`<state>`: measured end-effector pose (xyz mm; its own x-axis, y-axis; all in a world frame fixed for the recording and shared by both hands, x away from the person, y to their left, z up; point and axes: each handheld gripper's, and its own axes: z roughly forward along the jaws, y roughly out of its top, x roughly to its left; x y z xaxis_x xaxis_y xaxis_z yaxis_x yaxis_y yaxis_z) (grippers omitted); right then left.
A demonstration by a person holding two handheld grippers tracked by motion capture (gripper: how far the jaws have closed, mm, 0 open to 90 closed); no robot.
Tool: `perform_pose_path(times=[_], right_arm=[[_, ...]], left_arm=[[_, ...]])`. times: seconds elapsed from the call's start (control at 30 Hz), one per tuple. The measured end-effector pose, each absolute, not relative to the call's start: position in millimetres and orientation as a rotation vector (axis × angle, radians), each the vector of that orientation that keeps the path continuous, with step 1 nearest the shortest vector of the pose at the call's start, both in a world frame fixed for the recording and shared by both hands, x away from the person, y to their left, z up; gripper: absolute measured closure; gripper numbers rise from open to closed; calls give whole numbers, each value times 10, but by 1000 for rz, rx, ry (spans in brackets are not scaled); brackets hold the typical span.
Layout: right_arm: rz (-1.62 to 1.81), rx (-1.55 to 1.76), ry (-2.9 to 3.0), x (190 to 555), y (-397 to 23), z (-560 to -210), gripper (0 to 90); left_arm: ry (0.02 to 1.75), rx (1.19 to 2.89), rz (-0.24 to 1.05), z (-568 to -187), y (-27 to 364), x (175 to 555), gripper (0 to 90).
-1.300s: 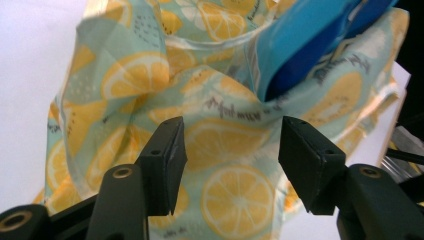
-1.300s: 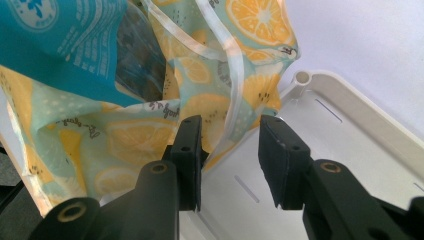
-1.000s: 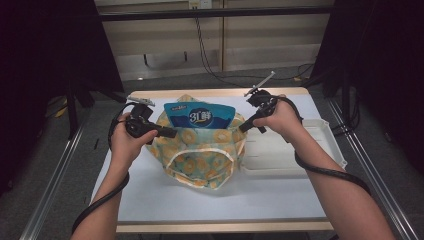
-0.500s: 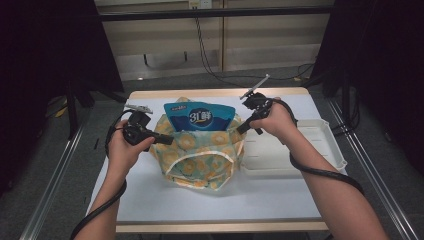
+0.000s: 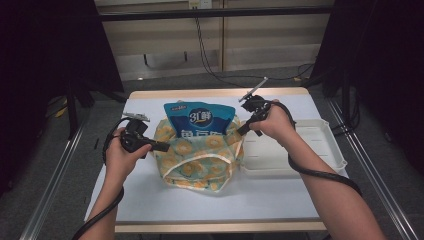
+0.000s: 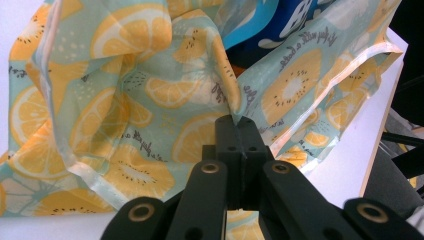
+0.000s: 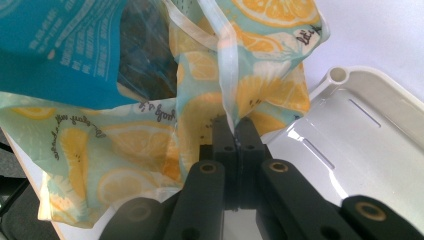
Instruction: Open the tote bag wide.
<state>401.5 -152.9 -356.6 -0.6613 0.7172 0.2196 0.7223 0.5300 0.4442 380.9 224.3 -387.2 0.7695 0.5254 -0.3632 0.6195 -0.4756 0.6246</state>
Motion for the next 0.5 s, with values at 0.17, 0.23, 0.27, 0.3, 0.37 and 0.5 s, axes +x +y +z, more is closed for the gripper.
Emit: perform_pose_path(times=[0.17,0.23,0.27,0.3,0.37,0.5], right_arm=[[-781,-1283,-2747,4028,-1538,-3620,900],[-791,-1300,-2739,4030,-1540,-3641,900],[-789,-1293,-2744,4039,-1543,-3660,900],[-783,-1300,-2741,4041,-1544,-3665,900],[-774,-1310,-2745,4060,-1551,-3688,900],[-769,-1333,-2751,4096,-1566,-3721,900]], left_arm=[[860,2190,-165,-3950,2255,3816,900],[872,2214,-144,-3978,2253,3806,900],[868,2209,-149,-3991,2258,3806,900],[872,2204,-150,-4010,2263,3804,900],[871,2189,-169,-4043,2280,3812,900],[876,2189,-175,-4090,2320,3824,900]])
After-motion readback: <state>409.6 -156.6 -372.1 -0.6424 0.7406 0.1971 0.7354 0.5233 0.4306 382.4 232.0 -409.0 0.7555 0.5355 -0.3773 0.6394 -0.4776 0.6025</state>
